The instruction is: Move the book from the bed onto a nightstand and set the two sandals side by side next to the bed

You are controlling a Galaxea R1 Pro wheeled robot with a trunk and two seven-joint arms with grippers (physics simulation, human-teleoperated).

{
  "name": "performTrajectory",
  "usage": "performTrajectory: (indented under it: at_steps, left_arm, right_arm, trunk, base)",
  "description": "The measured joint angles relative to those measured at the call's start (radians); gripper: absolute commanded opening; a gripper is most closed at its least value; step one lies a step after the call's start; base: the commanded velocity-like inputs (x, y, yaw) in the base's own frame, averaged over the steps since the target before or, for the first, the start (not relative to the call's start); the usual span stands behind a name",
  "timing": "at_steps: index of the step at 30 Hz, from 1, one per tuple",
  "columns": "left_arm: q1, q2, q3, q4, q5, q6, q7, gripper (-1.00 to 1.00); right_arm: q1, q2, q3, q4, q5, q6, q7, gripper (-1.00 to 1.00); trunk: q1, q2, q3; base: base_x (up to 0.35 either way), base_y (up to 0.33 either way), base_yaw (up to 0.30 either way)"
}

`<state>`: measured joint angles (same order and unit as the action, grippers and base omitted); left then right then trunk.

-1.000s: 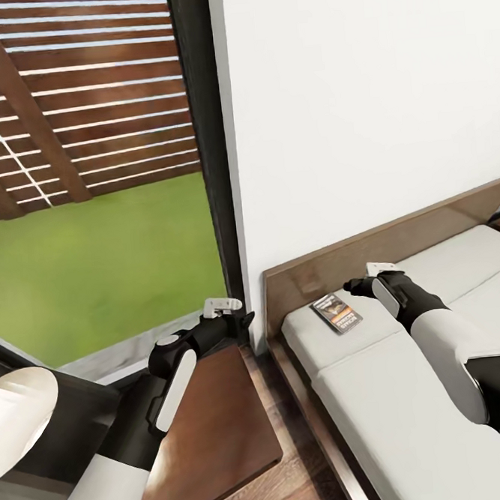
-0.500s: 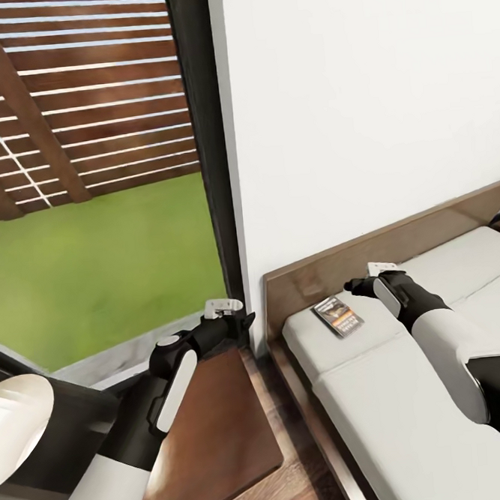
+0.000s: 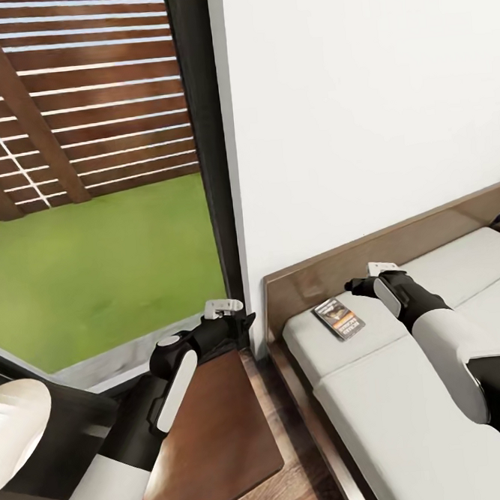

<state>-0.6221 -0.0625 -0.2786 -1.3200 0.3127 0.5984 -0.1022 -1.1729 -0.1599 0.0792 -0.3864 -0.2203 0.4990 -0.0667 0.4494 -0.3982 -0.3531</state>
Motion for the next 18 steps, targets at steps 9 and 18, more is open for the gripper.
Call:
performTrajectory:
  at_steps: [9,18]
  left_arm:
    - [0.000,0.000,0.000,0.000,0.000,-0.001,0.000,1.00]
    - [0.000,0.000,0.000,0.000,0.001,-0.001,-0.003,1.00]
  right_arm:
    - [0.000,0.000,0.000,0.000,0.000,0.001,0.000,1.00]
    - [0.000,0.000,0.000,0.000,-0.001,0.000,0.000,1.00]
  trunk:
    - [0.000,0.000,0.000]
    - [0.000,0.000,-0.001]
  base:
    - [0.091,0.000,0.000]
    - [0.001,0.000,0.000]
